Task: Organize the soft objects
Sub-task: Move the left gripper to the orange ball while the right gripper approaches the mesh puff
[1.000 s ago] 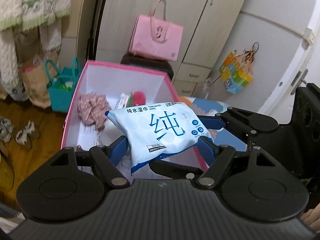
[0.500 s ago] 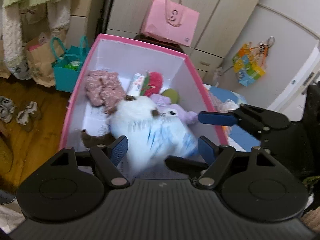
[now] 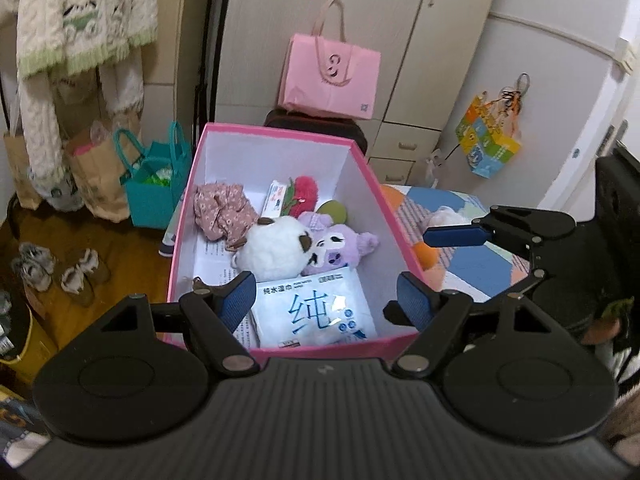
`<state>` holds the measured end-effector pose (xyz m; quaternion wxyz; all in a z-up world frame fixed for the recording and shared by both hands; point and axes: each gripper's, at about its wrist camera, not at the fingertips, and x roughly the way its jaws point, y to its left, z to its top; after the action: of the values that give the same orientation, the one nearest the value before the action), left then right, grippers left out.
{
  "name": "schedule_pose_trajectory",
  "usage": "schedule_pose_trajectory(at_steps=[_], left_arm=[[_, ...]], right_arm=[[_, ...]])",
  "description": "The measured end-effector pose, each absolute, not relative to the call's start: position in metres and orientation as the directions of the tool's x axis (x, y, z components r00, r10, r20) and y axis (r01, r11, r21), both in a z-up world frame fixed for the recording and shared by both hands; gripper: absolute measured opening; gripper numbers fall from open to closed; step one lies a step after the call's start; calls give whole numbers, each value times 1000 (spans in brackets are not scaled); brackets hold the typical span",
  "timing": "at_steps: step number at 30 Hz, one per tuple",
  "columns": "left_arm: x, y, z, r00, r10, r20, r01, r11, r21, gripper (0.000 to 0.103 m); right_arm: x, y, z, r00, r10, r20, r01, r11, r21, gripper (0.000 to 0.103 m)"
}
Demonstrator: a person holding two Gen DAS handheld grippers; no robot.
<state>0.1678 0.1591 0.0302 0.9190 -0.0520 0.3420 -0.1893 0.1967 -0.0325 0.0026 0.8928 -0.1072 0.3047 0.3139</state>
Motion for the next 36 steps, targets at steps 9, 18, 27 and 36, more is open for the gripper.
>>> schedule_pose_trajectory(at_steps=[9,18,27,36], left_arm=[[124,142,58,706,-410,-578,396,904,-158,77],[114,92,54,626,-459,-630,502,856,-125,78],[113,29,49,559,-522,-645,611,785,-106,78],[136,-19,39,563,-526,-637,621,778,-94,78]], right_arm=[[157,-75,21,635,494,-594,-620,785,-10,89],[127,-133,21,712,412,-569,-519,854,-32,89],[123,-195,16,756,359,-547,-411,911,30,90],[137,-235,5,769,360,-528,-371,924,89,90]])
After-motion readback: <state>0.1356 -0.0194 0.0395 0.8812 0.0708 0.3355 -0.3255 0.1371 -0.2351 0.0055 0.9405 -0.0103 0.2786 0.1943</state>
